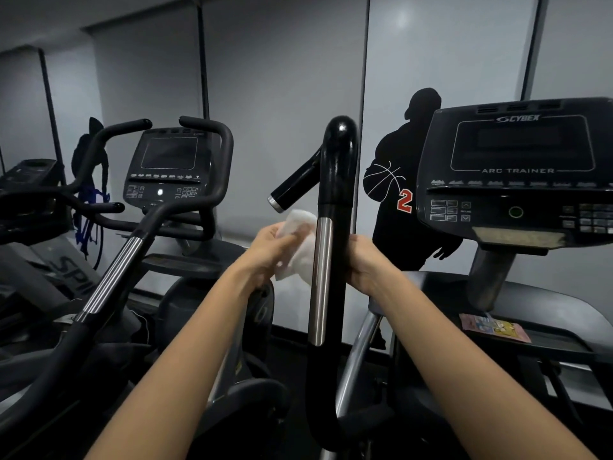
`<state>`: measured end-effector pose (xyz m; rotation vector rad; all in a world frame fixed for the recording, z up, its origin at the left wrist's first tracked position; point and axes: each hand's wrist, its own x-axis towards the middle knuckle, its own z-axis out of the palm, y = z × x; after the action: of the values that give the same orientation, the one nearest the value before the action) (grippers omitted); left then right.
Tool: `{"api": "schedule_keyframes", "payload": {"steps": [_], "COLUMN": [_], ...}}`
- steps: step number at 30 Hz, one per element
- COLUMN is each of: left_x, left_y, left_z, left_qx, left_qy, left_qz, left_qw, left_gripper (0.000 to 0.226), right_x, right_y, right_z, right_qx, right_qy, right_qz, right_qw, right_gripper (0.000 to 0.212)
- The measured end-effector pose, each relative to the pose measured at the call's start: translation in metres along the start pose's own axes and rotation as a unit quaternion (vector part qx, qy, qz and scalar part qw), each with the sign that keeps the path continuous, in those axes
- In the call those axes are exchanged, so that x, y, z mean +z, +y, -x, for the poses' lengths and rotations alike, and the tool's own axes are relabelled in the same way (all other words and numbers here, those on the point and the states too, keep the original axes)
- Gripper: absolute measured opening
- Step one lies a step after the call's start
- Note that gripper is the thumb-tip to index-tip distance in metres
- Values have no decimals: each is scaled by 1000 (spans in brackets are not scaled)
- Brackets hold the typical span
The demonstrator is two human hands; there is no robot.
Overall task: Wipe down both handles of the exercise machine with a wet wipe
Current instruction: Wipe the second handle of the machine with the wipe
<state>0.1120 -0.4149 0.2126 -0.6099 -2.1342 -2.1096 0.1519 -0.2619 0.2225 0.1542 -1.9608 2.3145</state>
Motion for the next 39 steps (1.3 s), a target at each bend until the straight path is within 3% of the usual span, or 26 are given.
{"api": "schedule_keyframes", "payload": {"steps": [3,5,6,9,12,16,21,24,27,28,30,32,35,39], "left_x": [-11,-17,-16,2,21,13,-26,-34,-25,-18,0,9,-2,-25], "left_y": [20,34,41,47,25,-12,-28,-30,-22,-13,6,12,-11,-35], "left_z": [-15,-30,-34,-57,-85,-101,-83,-68,-71,-77,-83,-91,-94,-74], "left_qx": [48,146,203,334,359,422,450,452,458,467,475,466,448,455], "left_qy": [163,326,370,324,231,219,176,162,193,204,185,165,170,174], "left_qz": [66,-23,-84,-248,-431,-621,-746,-755,-689,-671,-685,-731,-769,-768], "left_qw": [983,934,903,850,795,623,459,447,528,538,521,469,424,416], "left_gripper": [10,8,10,18,47,59,52,55,56,55,49,52,52,52], "right_x": [-4,0,4,17,21,21,23,23,24,24,24,24,23,24], "right_y": [1,-1,-2,-8,-7,-8,-8,-9,-8,-8,-8,-8,-8,-6], "right_z": [-1,1,2,13,18,22,24,24,23,23,22,22,22,23], "right_qx": [-53,-68,-68,-79,-102,-93,-78,-84,-85,-85,-84,-84,-87,-79], "right_qy": [45,61,57,37,33,39,41,44,47,49,52,51,48,61], "right_qz": [38,26,2,-82,-97,-84,-77,-72,-76,-76,-71,-67,-64,-64], "right_qw": [997,995,996,993,989,991,993,993,992,992,993,993,993,993], "right_gripper": [26,40,48,54,56,57,61,60,58,57,57,58,57,57]}}
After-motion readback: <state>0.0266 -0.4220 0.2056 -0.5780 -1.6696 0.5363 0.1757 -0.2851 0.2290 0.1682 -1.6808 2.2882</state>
